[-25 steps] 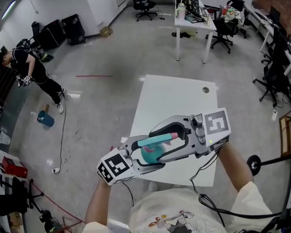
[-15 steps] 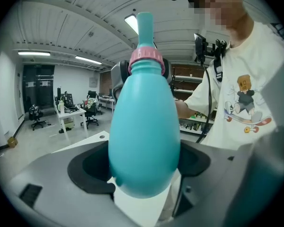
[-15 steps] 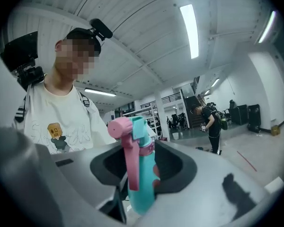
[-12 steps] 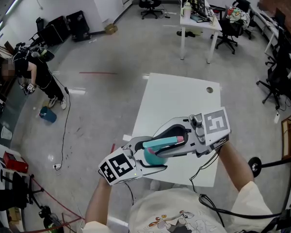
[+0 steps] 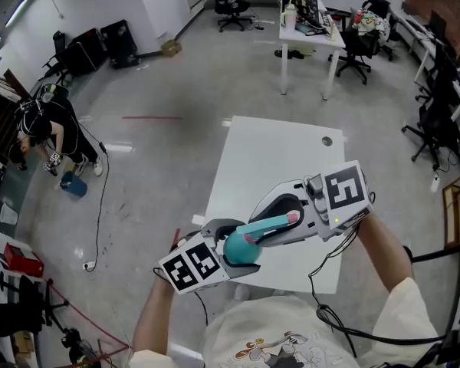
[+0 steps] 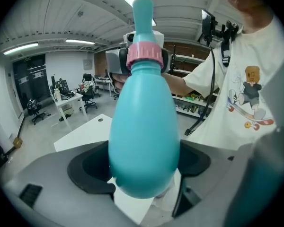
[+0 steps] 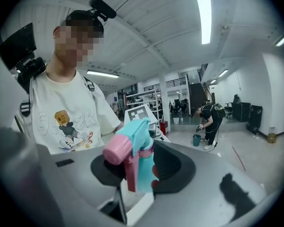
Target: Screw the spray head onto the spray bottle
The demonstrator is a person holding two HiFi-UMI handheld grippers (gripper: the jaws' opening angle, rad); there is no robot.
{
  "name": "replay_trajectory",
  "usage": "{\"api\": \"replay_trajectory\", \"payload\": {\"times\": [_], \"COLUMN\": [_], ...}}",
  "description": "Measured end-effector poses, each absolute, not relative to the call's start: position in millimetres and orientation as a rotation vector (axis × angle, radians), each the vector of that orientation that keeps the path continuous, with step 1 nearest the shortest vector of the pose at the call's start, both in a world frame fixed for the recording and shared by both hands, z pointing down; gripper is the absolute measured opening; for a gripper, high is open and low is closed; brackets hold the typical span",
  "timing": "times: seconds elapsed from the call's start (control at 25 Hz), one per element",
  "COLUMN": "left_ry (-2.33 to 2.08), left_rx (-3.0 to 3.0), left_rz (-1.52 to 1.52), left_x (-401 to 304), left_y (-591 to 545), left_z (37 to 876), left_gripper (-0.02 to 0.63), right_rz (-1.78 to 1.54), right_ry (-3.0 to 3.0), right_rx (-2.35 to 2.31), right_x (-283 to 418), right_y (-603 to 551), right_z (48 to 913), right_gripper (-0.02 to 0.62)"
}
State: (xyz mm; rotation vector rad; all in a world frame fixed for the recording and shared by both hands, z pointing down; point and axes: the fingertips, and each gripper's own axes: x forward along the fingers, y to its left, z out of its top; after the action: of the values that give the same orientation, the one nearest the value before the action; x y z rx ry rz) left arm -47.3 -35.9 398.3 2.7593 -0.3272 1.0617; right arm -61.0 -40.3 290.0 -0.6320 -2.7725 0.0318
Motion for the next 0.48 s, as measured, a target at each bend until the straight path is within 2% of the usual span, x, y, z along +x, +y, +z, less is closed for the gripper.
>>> {"api": "replay_trajectory", "payload": {"times": [0.2,0.48], "left_ry": [-0.238,-0.378], "left_rx": [2.709,2.679], "left_rz": [0.898,1.156], "left_x": [-40,-39], "left_y": [-27,-27], "left_z": [389,402], "left_gripper": [0.41,0.41], "right_rz": [0.005,-0.027], "right_ry": [-2.789,-2.649], "right_rx": [-0.643,-0.705], "right_x": [-63,-46], "right_y": [-38,-30], "right_z": [285,297], "right_gripper": [0.132,0.132]}}
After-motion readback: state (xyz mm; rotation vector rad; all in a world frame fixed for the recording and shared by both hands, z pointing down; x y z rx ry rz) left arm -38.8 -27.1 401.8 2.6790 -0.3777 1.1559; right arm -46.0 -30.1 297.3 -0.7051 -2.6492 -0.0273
